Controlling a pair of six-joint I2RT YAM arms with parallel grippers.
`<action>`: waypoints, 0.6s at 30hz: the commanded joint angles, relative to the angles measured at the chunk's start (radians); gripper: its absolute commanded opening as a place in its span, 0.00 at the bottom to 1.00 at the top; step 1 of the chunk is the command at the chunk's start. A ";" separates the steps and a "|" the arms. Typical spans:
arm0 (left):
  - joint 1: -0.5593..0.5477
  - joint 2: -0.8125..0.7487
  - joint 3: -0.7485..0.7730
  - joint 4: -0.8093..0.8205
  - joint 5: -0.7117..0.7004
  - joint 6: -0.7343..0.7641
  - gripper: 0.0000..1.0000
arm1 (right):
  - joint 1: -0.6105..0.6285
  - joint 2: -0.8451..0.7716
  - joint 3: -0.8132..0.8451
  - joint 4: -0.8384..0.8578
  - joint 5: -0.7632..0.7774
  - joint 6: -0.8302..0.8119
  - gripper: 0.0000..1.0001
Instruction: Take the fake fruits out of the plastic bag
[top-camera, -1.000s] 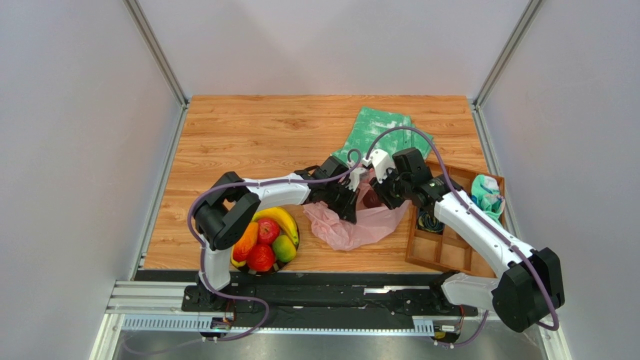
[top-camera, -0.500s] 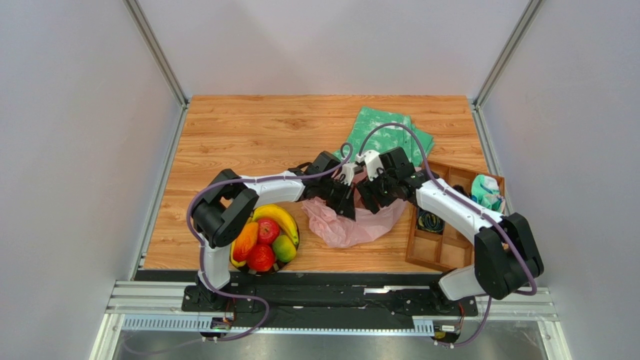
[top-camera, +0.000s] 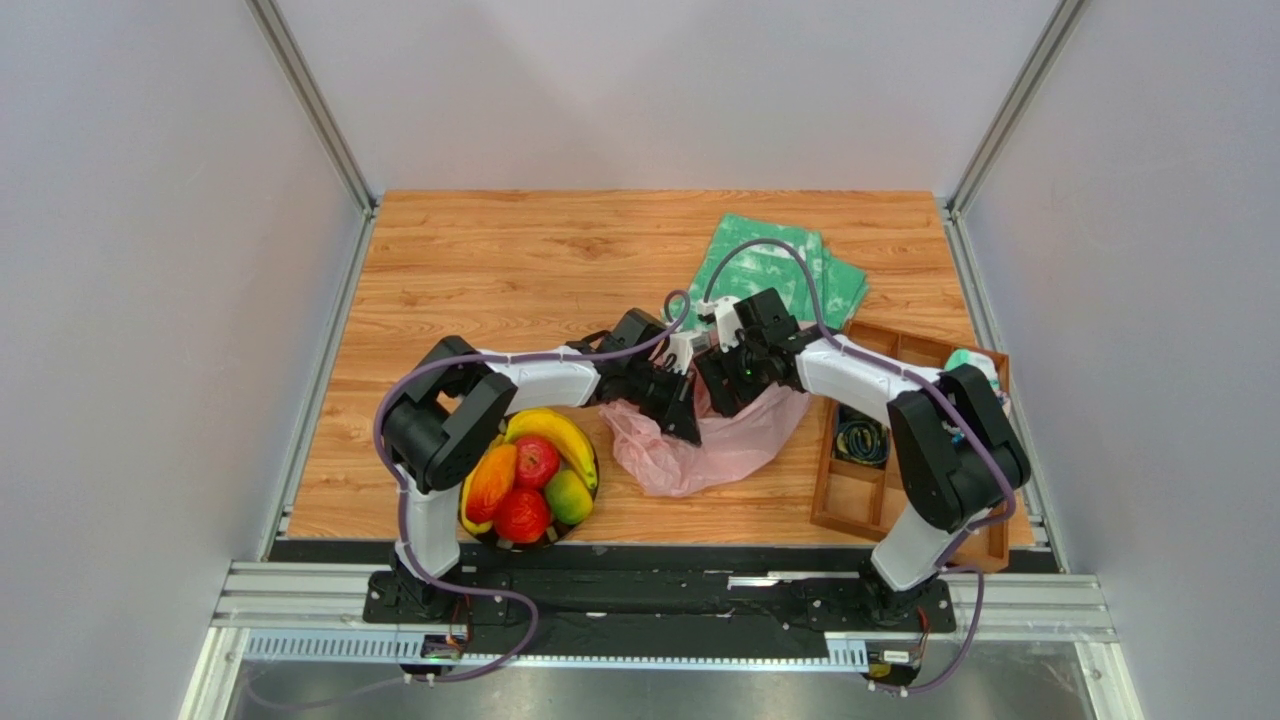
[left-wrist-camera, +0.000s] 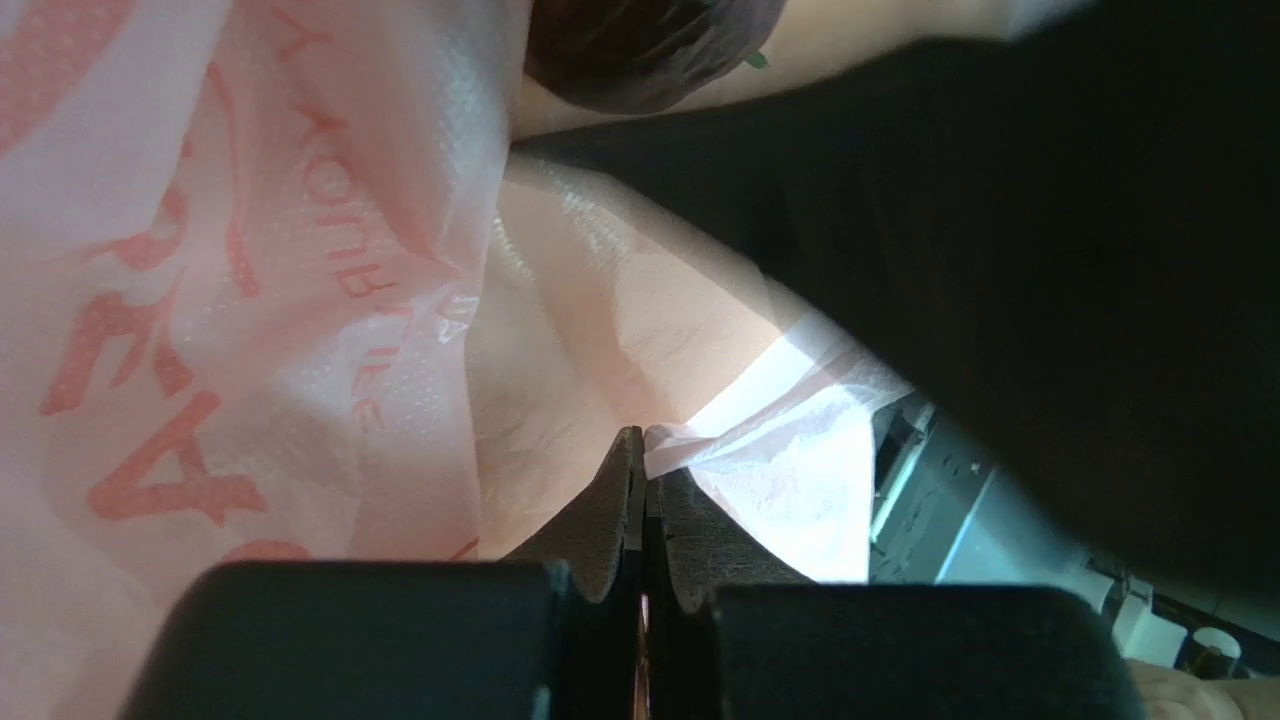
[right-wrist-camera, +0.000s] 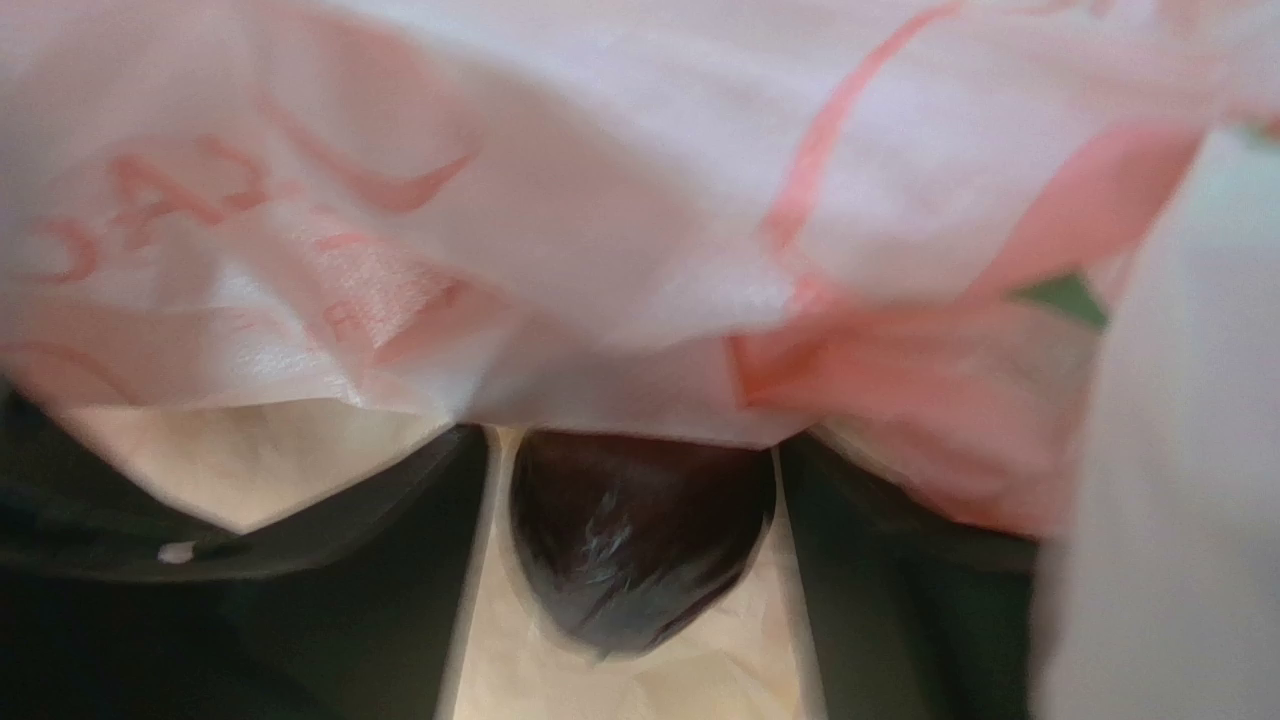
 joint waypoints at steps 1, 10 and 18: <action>-0.004 -0.062 -0.009 0.050 0.019 0.015 0.00 | -0.004 0.024 0.053 0.056 0.022 0.000 0.59; 0.013 -0.049 0.048 -0.009 -0.025 0.039 0.00 | -0.004 -0.151 0.240 -0.336 -0.349 -0.123 0.33; 0.053 -0.110 0.080 -0.095 -0.056 0.113 0.00 | -0.004 -0.274 0.311 -0.520 -0.608 -0.120 0.32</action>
